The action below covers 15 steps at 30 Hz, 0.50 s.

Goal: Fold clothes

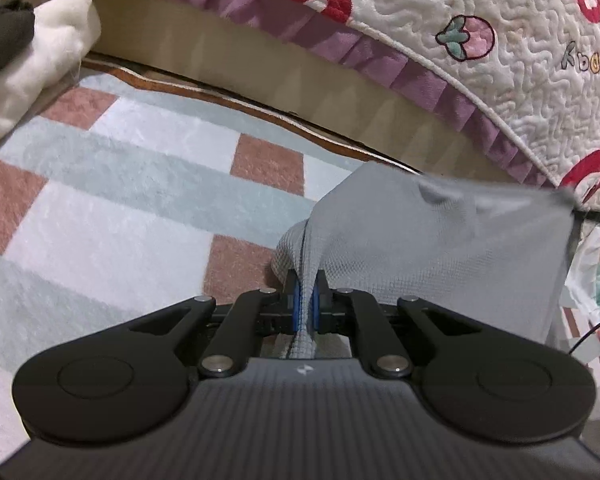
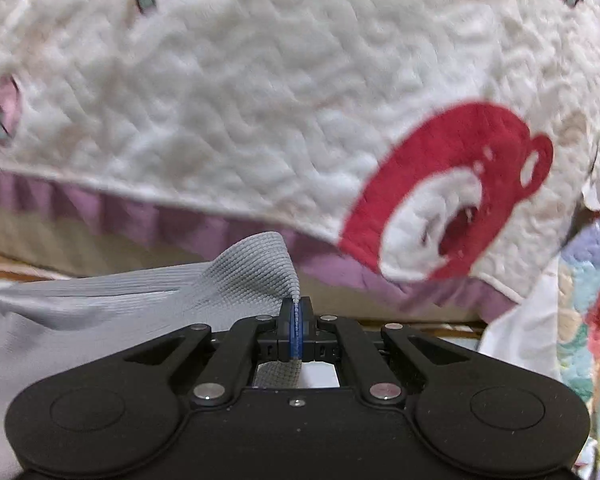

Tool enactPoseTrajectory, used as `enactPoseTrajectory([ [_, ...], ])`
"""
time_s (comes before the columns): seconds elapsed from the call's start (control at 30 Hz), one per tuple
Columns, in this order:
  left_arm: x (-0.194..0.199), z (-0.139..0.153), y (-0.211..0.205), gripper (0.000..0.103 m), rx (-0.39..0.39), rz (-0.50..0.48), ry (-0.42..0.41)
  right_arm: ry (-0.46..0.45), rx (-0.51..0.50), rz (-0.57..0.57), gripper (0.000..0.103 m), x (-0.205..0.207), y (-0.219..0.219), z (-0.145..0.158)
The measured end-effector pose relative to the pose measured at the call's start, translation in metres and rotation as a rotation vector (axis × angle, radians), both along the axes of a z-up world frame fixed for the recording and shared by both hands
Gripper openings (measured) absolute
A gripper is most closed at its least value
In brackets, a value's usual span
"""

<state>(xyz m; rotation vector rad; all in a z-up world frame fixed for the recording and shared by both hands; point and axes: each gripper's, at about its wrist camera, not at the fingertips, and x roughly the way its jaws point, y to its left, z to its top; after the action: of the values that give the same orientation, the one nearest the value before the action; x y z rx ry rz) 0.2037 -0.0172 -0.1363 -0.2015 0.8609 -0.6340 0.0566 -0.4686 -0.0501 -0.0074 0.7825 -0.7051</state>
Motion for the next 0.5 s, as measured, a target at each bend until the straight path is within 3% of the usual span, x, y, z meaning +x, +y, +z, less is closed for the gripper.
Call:
enactPoseTrajectory([
  [0.1, -0.004, 0.000, -0.005, 0.006, 0.044, -0.017, -0.033, 0.149, 0.005, 0.003, 0.009, 0.008, -0.006, -0.028],
  [0.2, -0.010, 0.007, -0.004, 0.006, 0.009, -0.045, -0.063, 0.165, -0.008, 0.019, 0.030, 0.010, 0.004, -0.033],
  [0.23, -0.012, 0.010, -0.003, 0.006, -0.018, -0.058, -0.070, 0.128, 0.033, 0.035, 0.039, 0.011, 0.008, -0.029],
  [0.37, -0.024, 0.019, 0.000, 0.006, -0.131, -0.057, -0.067, -0.012, 0.275, 0.111, 0.041, 0.025, 0.024, -0.012],
  [0.5, -0.047, 0.021, -0.008, 0.006, -0.195, -0.193, 0.016, -0.115, 0.619, 0.248, 0.046, 0.056, 0.055, -0.007],
])
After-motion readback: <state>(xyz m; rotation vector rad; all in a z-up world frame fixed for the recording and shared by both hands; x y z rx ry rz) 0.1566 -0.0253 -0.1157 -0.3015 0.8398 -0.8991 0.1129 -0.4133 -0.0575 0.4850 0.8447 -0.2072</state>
